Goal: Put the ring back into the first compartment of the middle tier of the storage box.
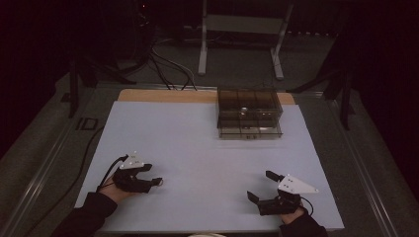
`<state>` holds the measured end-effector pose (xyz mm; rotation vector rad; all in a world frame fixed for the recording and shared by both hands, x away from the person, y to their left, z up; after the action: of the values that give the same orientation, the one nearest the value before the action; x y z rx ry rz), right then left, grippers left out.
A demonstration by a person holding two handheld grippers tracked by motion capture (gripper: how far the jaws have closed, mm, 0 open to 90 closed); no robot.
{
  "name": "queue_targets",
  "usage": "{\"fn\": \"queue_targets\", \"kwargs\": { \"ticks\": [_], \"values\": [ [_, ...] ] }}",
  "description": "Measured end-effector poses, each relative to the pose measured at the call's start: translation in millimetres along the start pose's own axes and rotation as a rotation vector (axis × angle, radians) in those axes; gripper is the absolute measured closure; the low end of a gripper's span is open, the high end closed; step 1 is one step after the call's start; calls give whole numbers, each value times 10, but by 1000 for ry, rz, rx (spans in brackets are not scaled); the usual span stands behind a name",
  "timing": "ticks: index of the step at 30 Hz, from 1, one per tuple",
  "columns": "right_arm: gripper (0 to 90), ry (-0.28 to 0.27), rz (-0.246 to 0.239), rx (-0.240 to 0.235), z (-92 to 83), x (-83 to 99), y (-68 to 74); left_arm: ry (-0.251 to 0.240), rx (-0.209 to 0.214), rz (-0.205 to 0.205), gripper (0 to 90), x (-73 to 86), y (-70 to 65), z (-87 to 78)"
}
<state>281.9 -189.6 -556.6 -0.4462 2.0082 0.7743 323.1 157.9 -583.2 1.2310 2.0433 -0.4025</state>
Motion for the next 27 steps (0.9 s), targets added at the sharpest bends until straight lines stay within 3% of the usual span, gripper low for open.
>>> {"fn": "queue_targets", "kwargs": {
  "ticks": [7, 12, 15, 27],
  "values": [
    [0, 2, 0, 0, 1, 3, 1, 39, -18, -7, 476, 29, 9, 32],
    [0, 4, 0, 0, 2, 6, 2, 61, 1, -2, 578, 54, -12, 59],
    [0, 6, -1, 0, 2, 8, 4, 98, 9, 25, 671, 77, -41, 92],
    [0, 5, -1, 1, 2, 8, 5, 124, 35, 42, 797, 68, -71, 149]
  ]
}}
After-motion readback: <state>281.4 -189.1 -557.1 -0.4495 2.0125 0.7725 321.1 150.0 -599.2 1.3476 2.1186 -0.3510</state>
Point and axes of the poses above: each handheld gripper's, and its own axes: z roughly forward along the jaws, x roughly out of its underside, y roughly to its left, the point moved 10 cm from there along z, roughly forward along the jaws, and after that the axes turned 15 degrees about z, right-handed, at the moved point
